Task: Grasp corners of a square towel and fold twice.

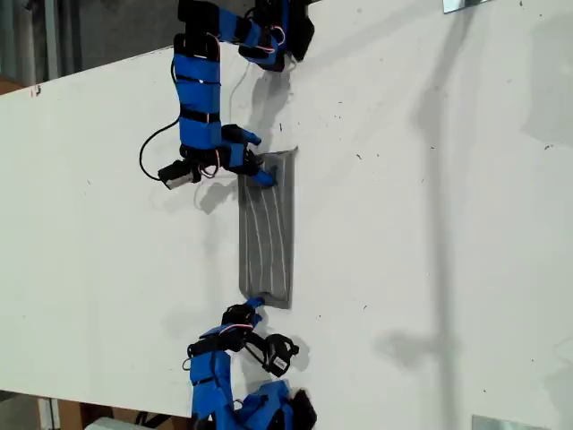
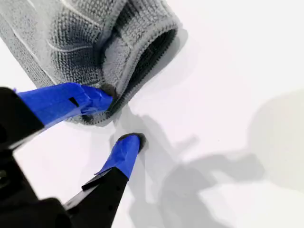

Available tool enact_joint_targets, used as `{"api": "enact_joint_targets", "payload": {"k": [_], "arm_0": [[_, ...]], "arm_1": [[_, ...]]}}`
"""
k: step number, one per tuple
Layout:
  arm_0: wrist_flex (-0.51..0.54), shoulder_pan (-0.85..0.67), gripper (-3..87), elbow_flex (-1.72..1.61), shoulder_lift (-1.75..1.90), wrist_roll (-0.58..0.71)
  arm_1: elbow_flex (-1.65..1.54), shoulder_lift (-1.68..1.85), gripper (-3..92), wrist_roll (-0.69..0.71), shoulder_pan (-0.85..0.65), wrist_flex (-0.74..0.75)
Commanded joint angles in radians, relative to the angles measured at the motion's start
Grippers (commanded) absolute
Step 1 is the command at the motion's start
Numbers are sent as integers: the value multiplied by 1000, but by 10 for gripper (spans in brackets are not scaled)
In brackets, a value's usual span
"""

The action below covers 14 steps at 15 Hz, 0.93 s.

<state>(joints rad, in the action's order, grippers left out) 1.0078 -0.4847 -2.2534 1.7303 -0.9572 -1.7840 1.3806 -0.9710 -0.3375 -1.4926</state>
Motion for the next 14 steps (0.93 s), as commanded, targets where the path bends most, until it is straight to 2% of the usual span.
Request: {"api": "enact_joint_targets", "payload": {"k": [1, 4, 5, 6, 7, 11, 14], "arm_0": [[-14, -32, 135, -8, 32, 17], [-20, -35, 135, -6, 26, 25], [-20, -35, 135, -9, 26, 23], [-20, -35, 135, -11, 28, 20], [-20, -35, 135, -14, 29, 18], [-20, -38, 135, -20, 32, 8], [-21, -37, 135, -20, 32, 5]], "arm_1": [[-32, 3, 438, 3, 11, 38], [-80, -9, 435, 11, -11, 91], [-78, -20, 334, 23, -15, 114], [-78, -28, 45, 15, -17, 126], [-100, -23, -1, 11, -11, 155], [-325, 138, -1, -100, -81, 195], [-629, 627, -1, -210, -149, 149]]}}
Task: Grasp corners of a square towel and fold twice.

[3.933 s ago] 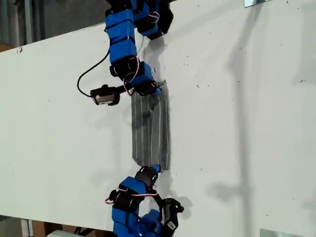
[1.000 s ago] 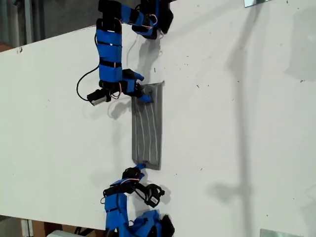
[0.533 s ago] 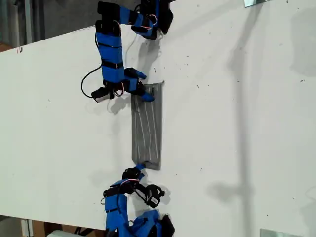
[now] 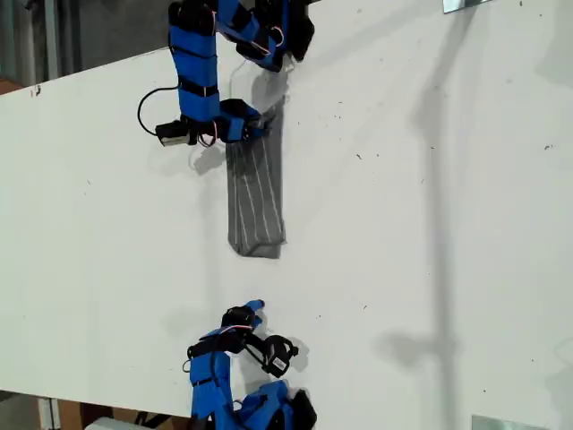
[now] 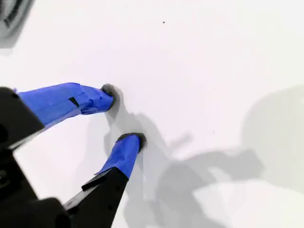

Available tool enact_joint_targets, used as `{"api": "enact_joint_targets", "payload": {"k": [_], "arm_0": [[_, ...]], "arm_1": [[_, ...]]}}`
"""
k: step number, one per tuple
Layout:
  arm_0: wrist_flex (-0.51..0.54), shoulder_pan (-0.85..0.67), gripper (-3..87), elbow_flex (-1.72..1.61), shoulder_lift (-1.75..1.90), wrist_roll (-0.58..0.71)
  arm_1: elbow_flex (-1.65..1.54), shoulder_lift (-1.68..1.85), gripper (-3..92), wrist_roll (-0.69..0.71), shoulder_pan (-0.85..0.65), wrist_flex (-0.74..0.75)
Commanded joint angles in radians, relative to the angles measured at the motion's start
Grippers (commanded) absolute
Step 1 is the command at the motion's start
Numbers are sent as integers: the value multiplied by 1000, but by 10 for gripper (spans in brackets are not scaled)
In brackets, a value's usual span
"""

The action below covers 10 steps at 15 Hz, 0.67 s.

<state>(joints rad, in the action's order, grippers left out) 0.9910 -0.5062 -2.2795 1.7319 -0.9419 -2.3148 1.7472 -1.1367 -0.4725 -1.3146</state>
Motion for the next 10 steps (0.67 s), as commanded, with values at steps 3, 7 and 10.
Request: {"api": "enact_joint_targets", "payload": {"k": [3, 7, 10], "arm_0": [[-8, -14, 135, 6, 31, -11], [-9, -12, 135, 5, 31, -9], [-11, -11, 138, 5, 31, -8]], "arm_1": [[-94, 632, -1, -215, 101, -250], [233, 606, -1, -140, 132, -339], [469, 451, -1, 60, 147, -238]]}}
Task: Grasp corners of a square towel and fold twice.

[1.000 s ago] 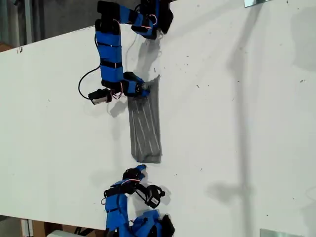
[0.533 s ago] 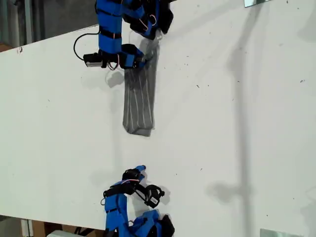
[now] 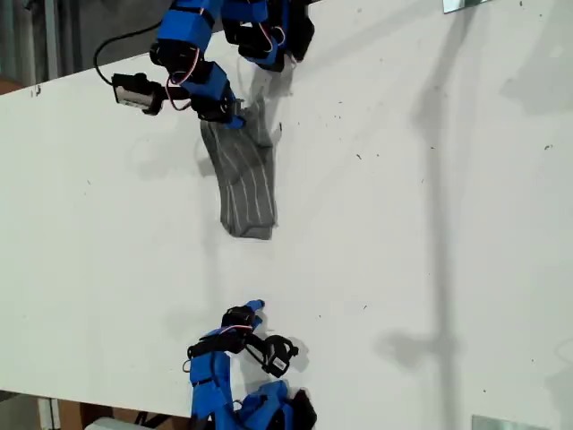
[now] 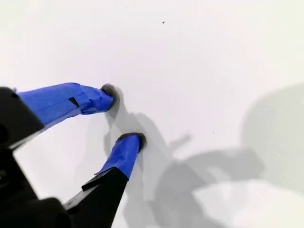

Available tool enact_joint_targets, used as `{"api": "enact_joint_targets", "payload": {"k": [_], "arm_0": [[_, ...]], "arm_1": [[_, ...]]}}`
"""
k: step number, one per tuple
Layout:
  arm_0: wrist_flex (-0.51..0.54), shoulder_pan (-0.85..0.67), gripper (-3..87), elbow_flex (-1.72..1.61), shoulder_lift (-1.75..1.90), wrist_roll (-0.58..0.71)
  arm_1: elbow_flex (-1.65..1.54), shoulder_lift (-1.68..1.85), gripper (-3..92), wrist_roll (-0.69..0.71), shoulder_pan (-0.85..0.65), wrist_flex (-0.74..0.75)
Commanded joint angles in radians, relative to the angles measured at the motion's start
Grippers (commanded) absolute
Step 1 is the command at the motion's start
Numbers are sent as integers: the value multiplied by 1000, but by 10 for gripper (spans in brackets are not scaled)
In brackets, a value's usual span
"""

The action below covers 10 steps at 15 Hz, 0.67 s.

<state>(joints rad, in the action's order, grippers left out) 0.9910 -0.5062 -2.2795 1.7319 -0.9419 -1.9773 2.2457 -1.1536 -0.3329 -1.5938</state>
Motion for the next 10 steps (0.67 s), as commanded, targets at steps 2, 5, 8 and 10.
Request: {"api": "enact_joint_targets", "payload": {"k": [2, 5, 8, 10], "arm_0": [[-11, -11, 143, 2, 32, -11], [-11, -12, 151, -6, 41, -20], [-26, -17, 153, -41, 83, -28], [-35, -18, 154, -64, 110, -28]], "arm_1": [[270, -202, -1, 164, 15, 81], [569, -537, -1, 256, 60, 89], [913, -891, -1, 337, 87, 43], [1011, -1012, -1, 414, 101, 78]]}}
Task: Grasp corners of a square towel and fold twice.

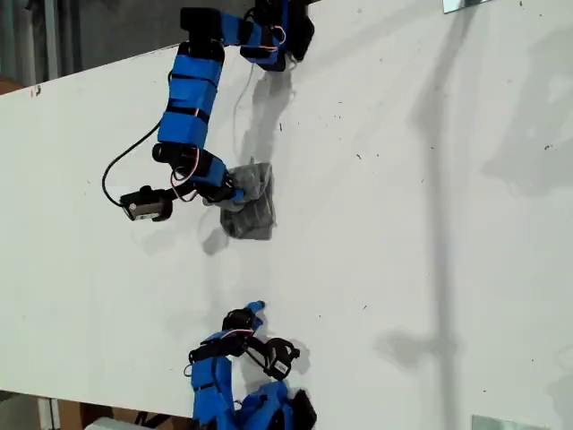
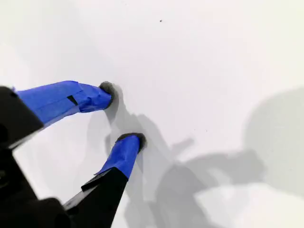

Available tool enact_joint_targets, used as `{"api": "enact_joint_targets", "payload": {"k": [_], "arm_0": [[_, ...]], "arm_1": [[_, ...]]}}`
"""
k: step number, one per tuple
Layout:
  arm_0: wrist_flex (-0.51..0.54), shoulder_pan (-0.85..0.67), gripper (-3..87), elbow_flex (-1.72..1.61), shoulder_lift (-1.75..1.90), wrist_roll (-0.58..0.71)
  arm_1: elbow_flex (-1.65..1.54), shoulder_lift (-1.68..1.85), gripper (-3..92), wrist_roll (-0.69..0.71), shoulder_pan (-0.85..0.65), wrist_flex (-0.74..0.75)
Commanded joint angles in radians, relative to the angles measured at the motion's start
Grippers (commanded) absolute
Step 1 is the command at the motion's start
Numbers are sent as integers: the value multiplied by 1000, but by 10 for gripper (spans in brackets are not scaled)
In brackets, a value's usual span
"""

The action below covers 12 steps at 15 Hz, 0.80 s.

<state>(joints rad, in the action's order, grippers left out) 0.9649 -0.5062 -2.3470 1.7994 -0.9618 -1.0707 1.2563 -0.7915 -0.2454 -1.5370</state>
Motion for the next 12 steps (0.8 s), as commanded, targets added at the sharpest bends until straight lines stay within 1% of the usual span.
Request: {"api": "enact_joint_targets", "payload": {"k": [1, 4, 5, 6, 8, 9, 10, 11, 12], "arm_0": [[-12, -18, 155, -5, 54, -8], [-18, -21, 156, -17, 71, -8], [-20, -21, 156, -20, 74, -8], [-20, -21, 156, -23, 77, -8], [-21, -21, 157, -26, 80, -9], [-23, -21, 157, -26, 80, -9], [-23, -23, 157, -26, 81, -9], [-23, -23, 157, -29, 84, -9], [-25, -23, 157, -32, 87, -9]], "arm_1": [[101, -43, -1, 80, 17, 63], [100, -84, -1, 146, 35, 166], [101, -97, 115, 161, 32, 186], [107, -92, 258, 167, 20, 186], [89, 54, 315, 169, -43, 137], [61, 176, 391, 169, -87, 110], [9, 308, 410, 152, -133, 80], [-147, 479, 411, 114, -166, 92], [-382, 661, 410, 57, -176, 147]]}}
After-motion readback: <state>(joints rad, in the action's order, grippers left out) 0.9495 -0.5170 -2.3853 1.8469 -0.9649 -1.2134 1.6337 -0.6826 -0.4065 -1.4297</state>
